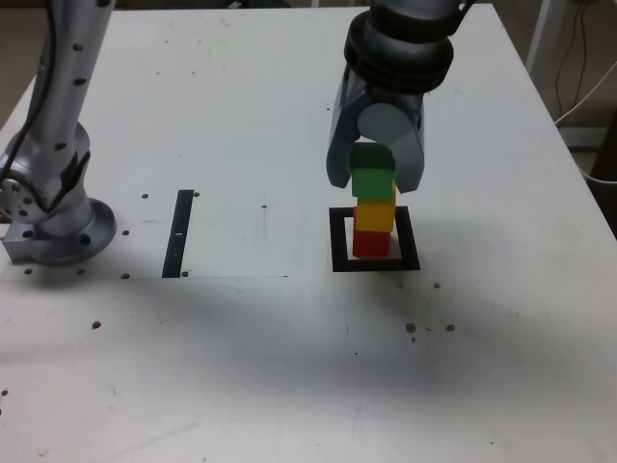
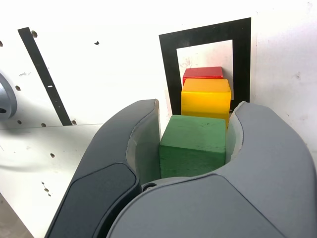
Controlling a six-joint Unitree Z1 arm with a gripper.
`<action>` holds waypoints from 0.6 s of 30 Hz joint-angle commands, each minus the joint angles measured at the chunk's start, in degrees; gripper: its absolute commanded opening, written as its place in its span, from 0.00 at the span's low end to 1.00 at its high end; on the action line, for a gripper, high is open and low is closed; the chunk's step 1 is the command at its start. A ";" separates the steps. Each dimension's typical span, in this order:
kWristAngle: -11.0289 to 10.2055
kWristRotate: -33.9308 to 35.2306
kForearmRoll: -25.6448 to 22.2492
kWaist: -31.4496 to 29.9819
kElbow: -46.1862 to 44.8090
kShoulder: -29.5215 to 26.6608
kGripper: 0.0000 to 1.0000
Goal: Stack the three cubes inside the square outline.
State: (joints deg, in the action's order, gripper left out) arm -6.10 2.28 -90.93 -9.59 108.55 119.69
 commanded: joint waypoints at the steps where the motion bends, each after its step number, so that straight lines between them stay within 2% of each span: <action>1: -0.07 -0.12 -0.14 0.09 -0.23 0.78 0.31; 14: -0.38 -0.48 1.06 0.49 -0.99 1.84 0.32; 16: -0.29 -0.59 1.32 0.69 -1.23 1.86 0.37; 18: -0.11 -0.73 1.51 0.87 -1.53 1.86 0.48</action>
State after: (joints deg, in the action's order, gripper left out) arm -6.34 1.75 -89.26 -8.93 107.33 121.35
